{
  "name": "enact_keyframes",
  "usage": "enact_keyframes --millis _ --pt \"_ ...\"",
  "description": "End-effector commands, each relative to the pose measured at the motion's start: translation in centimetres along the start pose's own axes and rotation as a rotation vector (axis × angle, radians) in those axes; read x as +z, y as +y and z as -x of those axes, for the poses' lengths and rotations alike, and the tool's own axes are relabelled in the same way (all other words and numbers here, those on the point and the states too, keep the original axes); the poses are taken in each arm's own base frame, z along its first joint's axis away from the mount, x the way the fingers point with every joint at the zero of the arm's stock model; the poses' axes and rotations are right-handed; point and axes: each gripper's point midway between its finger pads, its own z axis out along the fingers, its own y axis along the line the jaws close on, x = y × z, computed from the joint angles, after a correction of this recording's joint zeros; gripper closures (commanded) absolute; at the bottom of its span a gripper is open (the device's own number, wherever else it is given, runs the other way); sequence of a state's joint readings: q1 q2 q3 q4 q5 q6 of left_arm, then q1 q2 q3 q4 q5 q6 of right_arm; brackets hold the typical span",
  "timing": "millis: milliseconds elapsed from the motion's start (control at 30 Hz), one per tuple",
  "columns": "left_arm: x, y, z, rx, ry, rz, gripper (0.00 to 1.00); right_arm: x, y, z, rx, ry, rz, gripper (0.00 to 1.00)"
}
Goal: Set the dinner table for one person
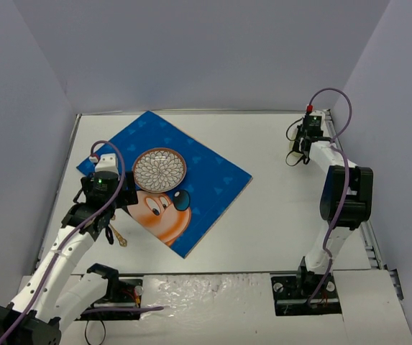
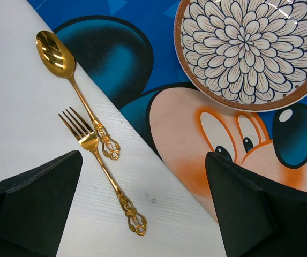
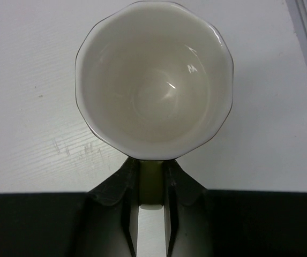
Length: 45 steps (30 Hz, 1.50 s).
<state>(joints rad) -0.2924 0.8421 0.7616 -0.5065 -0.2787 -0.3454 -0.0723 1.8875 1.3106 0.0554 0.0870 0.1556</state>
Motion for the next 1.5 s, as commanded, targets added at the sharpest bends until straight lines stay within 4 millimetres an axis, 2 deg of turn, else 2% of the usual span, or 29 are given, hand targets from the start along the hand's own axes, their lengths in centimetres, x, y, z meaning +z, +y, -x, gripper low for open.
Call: enact_keyframes --millis 0,100,167,333,500,567,667,700,833,1033,1300,1467 --pt "-0.1 0.0 2.0 -0.035 -0.058 0.009 0.03 -1.1 0.5 4.0 -0.004 -0.118 0.003 1.00" --pt "0.0 -0.1 1.8 -0.033 -0.051 0.003 0.03 -2.5 1.2 4.6 -0.028 -0.145 0.012 1.00" --pt "0.0 -0.1 1.9 -0.033 -0.053 0.004 0.03 -4.0 2.5 4.8 -0.046 -0.164 0.040 1.00" --pt "0.0 0.0 2.0 -0.033 -0.058 0.010 0.03 -8.9 7.9 4.8 -0.119 -0.228 0.149 1.00" --pt "0.2 -0.1 2.0 -0.033 -0.056 0.011 0.03 -15.2 14.0 4.7 -0.161 -0.308 0.313 1.00" --pt "0.2 -0.1 2.0 -0.033 -0.054 0.010 0.03 -17.3 16.8 3.7 -0.188 -0.323 0.373 1.00" --pt "0.3 -0.2 2.0 -0.033 -0.053 0.007 0.03 -19.5 19.1 2.6 -0.193 -0.342 0.428 1.00" --pt "0.3 -0.2 2.0 -0.032 -0.052 0.007 0.03 -20.1 20.1 1.6 -0.202 -0.341 0.452 1.00" --pt "0.3 -0.2 2.0 -0.035 -0.053 0.008 0.03 -21.2 22.3 -1.6 -0.225 -0.321 0.486 1.00" --pt "0.3 -0.1 2.1 -0.037 -0.054 0.011 0.03 -21.6 23.2 -4.3 -0.216 -0.309 0.483 1.00" --pt "0.3 -0.2 2.0 -0.039 -0.051 0.009 0.03 -20.7 23.1 -6.7 -0.182 -0.287 0.466 1.00" --pt "0.3 -0.2 1.9 -0.039 -0.050 0.008 0.03 -20.2 22.8 -7.0 -0.145 -0.304 0.453 1.00"
